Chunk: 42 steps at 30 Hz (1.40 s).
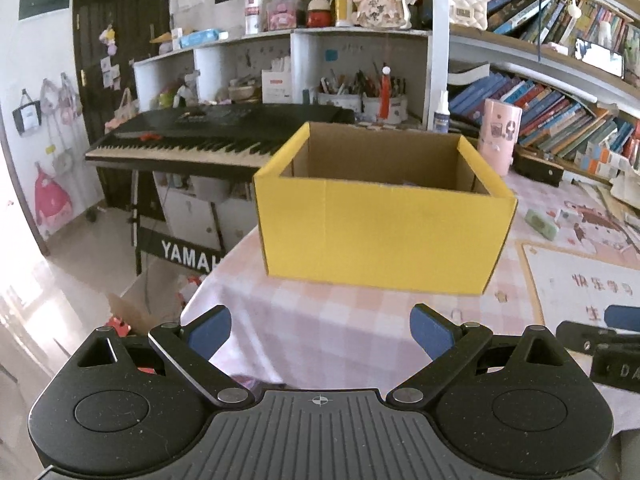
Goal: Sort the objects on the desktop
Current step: 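Lift both open tools out of the box and back over the desk, then move the left tool toward the mint-green object while the right tool approaches the white box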
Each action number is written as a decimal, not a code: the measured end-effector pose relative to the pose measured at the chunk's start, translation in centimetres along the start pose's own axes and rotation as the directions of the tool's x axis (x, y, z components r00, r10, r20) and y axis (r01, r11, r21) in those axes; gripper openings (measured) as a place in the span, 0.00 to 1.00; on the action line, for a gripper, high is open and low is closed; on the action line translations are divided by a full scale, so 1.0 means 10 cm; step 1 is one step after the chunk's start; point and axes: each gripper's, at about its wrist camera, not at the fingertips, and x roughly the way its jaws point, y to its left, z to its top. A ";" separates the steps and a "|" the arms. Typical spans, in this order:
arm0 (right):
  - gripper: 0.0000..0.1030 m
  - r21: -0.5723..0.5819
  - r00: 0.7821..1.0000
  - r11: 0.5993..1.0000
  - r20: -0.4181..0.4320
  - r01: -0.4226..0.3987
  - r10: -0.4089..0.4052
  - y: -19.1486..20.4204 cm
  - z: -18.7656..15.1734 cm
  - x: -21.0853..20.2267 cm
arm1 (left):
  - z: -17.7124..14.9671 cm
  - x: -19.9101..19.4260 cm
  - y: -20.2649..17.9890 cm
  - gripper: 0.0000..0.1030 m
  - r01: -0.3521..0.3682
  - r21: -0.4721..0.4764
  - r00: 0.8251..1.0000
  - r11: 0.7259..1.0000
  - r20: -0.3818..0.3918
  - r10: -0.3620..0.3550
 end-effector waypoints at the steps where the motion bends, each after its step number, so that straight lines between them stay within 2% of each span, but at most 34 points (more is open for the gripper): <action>1: 0.60 0.000 1.000 1.000 -0.006 -0.001 0.001 0.01 -0.03 -0.01 | -0.02 -0.02 0.00 0.95 0.001 0.001 1.000 1.000 -0.003 -0.001; 13: 0.67 0.001 1.000 1.000 -0.020 0.003 -0.003 0.15 -0.33 -0.21 | -0.25 -0.21 -0.09 0.95 0.034 0.054 0.999 0.998 -0.032 -0.032; 21: 0.69 0.043 0.999 0.998 -0.015 0.052 -0.051 0.06 -0.42 -0.35 | -0.32 -0.29 -0.29 0.95 0.094 0.116 0.995 0.989 -0.027 -0.092; 32: 0.70 0.081 0.994 0.991 -0.024 0.108 -0.106 -0.08 -0.52 -0.44 | -0.35 -0.30 -0.44 0.95 0.152 0.142 0.988 0.978 -0.034 -0.148; 42: 0.70 0.106 0.993 0.987 -0.030 0.118 -0.115 -0.24 -0.55 -0.42 | -0.31 -0.21 -0.66 0.95 0.186 0.180 0.983 0.966 -0.044 -0.181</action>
